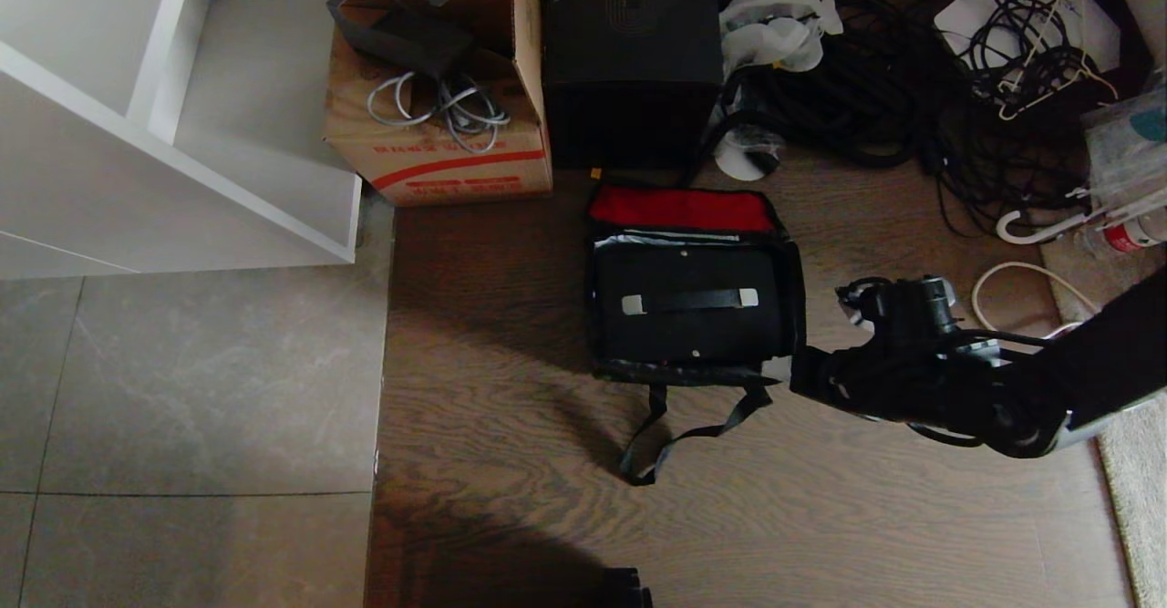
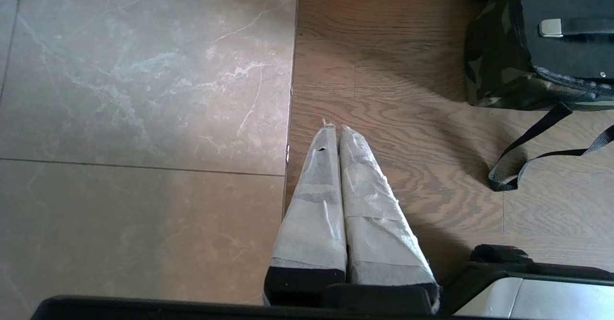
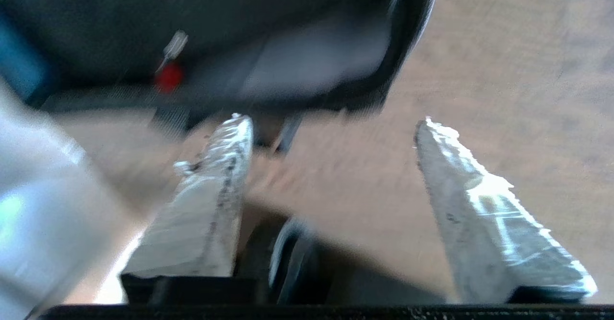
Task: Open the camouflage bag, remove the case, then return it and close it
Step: Grip the handle
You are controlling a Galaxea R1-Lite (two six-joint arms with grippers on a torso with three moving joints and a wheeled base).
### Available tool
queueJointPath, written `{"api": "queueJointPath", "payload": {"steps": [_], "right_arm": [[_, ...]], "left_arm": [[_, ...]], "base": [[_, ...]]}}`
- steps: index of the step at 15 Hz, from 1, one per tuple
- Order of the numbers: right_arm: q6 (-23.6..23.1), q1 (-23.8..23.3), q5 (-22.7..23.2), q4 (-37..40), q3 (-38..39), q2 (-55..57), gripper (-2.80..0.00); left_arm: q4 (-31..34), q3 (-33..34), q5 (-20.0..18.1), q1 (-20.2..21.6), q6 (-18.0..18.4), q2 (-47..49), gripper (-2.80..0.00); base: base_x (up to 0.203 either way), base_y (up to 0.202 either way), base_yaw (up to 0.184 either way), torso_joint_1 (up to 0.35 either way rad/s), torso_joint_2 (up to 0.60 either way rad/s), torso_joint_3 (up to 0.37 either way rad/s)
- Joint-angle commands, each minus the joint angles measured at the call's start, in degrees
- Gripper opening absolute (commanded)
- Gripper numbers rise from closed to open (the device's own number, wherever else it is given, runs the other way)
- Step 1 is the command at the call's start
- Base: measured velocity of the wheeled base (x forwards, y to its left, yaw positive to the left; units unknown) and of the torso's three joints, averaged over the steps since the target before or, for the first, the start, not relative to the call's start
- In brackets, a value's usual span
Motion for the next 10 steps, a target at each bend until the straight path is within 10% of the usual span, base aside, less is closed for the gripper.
{"api": "queueJointPath", "payload": {"steps": [1,2,3,10], "right_arm": [[0.8,0.0,2.6,0.0,6.6,-10.8,0.00],[1.3,0.0,3.8,0.0,9.5,-15.0,0.00],[1.7,0.0,4.6,0.3,12.1,-19.7,-2.80],[-2.2,-0.4,3.0,29.7,20.5,-68.8,-2.80]], "left_arm": [[0.0,0.5,0.0,0.0,0.0,0.0,-2.80],[0.0,0.6,0.0,0.0,0.0,0.0,-2.80],[0.0,0.5,0.0,0.0,0.0,0.0,-2.80],[-0.1,0.5,0.0,0.0,0.0,0.0,-2.80]], "base": [[0.000,0.000,0.000,0.000,0.00,0.000],[0.000,0.000,0.000,0.000,0.00,0.000],[0.000,0.000,0.000,0.000,0.00,0.000],[0.000,0.000,0.000,0.000,0.00,0.000]]}}
